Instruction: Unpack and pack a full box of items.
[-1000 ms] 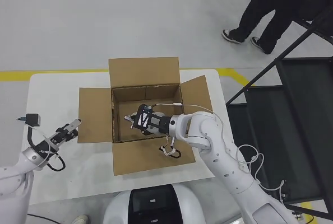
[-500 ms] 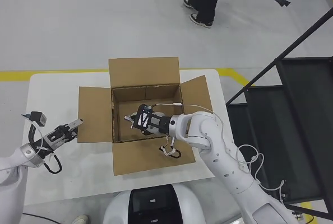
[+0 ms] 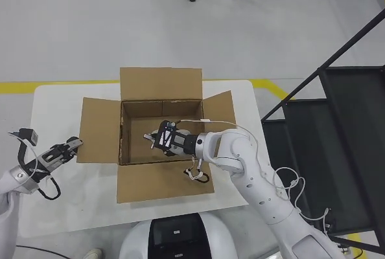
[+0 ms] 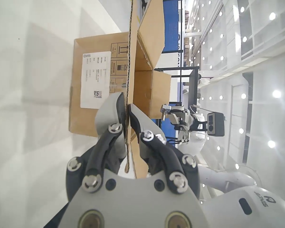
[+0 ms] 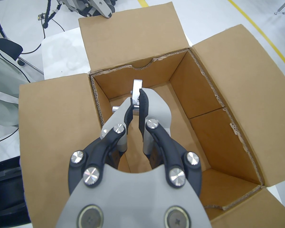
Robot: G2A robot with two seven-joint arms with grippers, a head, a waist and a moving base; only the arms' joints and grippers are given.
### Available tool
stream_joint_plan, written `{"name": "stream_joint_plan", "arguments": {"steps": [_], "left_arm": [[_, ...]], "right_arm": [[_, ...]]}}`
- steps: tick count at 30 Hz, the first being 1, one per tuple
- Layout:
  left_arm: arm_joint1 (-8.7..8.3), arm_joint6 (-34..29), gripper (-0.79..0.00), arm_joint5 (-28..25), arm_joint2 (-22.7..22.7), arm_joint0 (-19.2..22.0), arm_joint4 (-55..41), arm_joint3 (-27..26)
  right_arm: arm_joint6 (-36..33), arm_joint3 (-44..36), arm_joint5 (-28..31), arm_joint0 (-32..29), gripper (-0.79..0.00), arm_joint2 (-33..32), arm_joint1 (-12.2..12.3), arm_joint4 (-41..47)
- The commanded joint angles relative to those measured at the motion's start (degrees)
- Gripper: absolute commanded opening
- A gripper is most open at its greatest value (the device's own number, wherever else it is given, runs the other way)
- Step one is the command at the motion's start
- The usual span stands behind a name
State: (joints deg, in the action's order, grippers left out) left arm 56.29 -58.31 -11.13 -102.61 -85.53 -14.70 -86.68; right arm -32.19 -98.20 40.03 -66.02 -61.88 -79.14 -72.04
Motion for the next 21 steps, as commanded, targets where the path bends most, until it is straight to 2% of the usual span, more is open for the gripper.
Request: {"name": "stream_joint_plan", "arguments": {"steps": [1,10,11,12,17,21], "left_arm": [[-0.21,0.1,-0.785,0.0,-1.0,-0.4,0.7,0.1],[-0.56,2.9,-0.785,0.8,-3.6,-1.3,-0.2,1.5],[-0.60,3.0,-0.628,1.0,-3.7,-1.3,-0.2,1.6],[-0.63,3.1,0.000,1.0,-3.7,-1.3,-0.1,1.6],[-0.78,2.2,0.000,2.0,-4.1,-1.5,-1.8,1.6],[-0.76,5.1,0.000,1.9,-5.3,-1.4,-3.4,1.4]], "right_arm": [[0.0,0.0,0.0,0.0,-0.785,0.0,0.0,0.0],[0.0,0.0,0.0,0.0,-0.785,0.0,0.0,0.0],[0.0,0.0,0.0,0.0,-0.785,0.0,0.0,0.0],[0.0,0.0,0.0,0.0,-0.785,0.0,0.0,0.0],[0.0,0.0,0.0,0.0,-0.785,0.0,0.0,0.0],[0.0,0.0,0.0,0.0,-0.785,0.0,0.0,0.0]]}}
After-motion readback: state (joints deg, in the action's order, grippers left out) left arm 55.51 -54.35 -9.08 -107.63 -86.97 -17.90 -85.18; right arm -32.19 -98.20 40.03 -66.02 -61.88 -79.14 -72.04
